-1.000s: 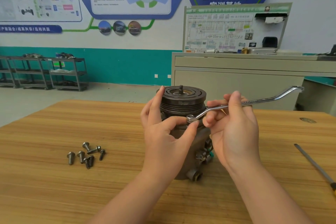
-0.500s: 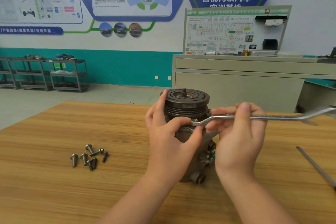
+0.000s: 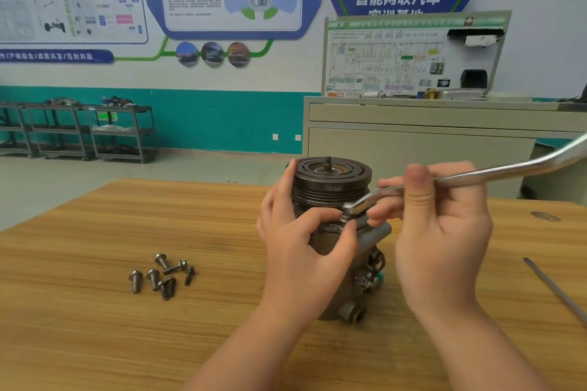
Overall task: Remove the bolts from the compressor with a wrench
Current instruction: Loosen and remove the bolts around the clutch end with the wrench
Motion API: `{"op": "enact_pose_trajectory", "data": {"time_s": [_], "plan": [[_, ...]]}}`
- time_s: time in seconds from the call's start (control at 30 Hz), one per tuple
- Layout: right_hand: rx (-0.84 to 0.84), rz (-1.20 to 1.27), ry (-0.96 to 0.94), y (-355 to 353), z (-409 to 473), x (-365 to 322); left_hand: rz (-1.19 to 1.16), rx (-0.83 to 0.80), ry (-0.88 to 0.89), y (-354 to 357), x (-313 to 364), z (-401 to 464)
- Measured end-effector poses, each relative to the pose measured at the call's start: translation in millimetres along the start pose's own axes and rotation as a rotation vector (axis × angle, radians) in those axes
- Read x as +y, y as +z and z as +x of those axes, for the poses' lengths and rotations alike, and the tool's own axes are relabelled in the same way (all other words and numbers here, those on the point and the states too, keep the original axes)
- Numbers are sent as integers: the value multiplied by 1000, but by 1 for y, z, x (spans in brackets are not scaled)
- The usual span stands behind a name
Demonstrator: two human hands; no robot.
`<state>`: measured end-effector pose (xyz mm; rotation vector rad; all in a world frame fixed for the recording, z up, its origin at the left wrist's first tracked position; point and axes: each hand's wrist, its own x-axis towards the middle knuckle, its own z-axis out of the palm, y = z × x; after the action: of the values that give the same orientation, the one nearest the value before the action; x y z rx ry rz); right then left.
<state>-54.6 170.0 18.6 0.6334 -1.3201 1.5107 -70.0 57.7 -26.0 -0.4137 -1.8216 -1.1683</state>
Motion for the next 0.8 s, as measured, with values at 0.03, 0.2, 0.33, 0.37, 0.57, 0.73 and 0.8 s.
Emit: {"op": "enact_pose_trajectory", "data": {"time_s": [0.03, 0.2, 0.33, 0.37, 0.57, 0.73, 0.8], "plan": [[-35, -31, -42, 0, -2, 0, -4, -8, -2, -1, 0, 0], [-145, -244, -290, -4, -7, 5, -4, -11, 2, -1, 0, 0], [-198, -377, -402, -2, -9, 4, 4, -13, -10, -1, 0, 1], [-200, -382, -402, -1, -10, 4, 6, -11, -7, -1, 0, 1], [-188, -449, -411, 7, -18, 2, -53, -6, 4, -4, 5, 3], [-241, -479, -486, 23, -31, 4, 51, -42, -83, 0, 3, 5], [-225, -409, -446, 19, -34, 7, -72, -33, -195, -1, 9, 9]]}}
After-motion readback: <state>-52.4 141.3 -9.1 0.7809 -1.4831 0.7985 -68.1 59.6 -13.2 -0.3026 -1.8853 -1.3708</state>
